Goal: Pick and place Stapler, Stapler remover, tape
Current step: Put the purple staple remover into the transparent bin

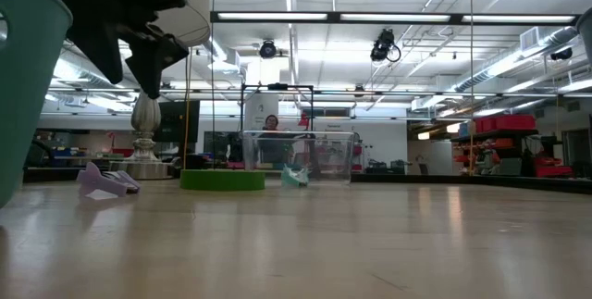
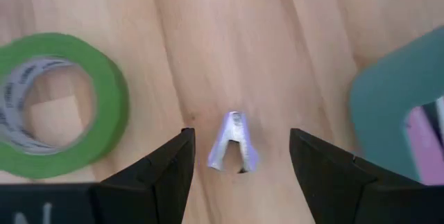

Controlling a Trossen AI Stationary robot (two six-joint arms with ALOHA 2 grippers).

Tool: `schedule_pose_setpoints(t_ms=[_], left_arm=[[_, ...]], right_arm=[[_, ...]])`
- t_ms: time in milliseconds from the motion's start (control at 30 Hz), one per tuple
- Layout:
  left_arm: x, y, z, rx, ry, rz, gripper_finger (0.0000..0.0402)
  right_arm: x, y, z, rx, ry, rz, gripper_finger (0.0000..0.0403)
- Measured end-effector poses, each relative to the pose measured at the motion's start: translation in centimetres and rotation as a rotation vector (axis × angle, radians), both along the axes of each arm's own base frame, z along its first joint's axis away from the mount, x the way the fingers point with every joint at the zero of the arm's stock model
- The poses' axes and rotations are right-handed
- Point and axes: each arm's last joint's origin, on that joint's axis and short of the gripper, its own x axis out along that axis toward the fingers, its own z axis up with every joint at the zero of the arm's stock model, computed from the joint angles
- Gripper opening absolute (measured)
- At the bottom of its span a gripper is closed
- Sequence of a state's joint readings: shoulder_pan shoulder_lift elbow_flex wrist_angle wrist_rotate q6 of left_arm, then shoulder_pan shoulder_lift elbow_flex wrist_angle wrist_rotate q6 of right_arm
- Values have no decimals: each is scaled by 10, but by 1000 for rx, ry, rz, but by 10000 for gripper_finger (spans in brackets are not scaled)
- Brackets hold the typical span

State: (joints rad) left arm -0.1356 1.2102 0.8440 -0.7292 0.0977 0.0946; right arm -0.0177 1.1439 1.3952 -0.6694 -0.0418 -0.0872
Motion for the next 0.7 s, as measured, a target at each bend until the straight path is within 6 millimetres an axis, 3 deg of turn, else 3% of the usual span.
schedule_pose_setpoints(t_ms=[433,700], left_arm=[[0,0,0,13,-1,11,321],[11,-7,-19,-2,85,-25,332]], right_arm=[[0,0,0,0,-1,0,98],[0,0,0,0,-2,0,98]])
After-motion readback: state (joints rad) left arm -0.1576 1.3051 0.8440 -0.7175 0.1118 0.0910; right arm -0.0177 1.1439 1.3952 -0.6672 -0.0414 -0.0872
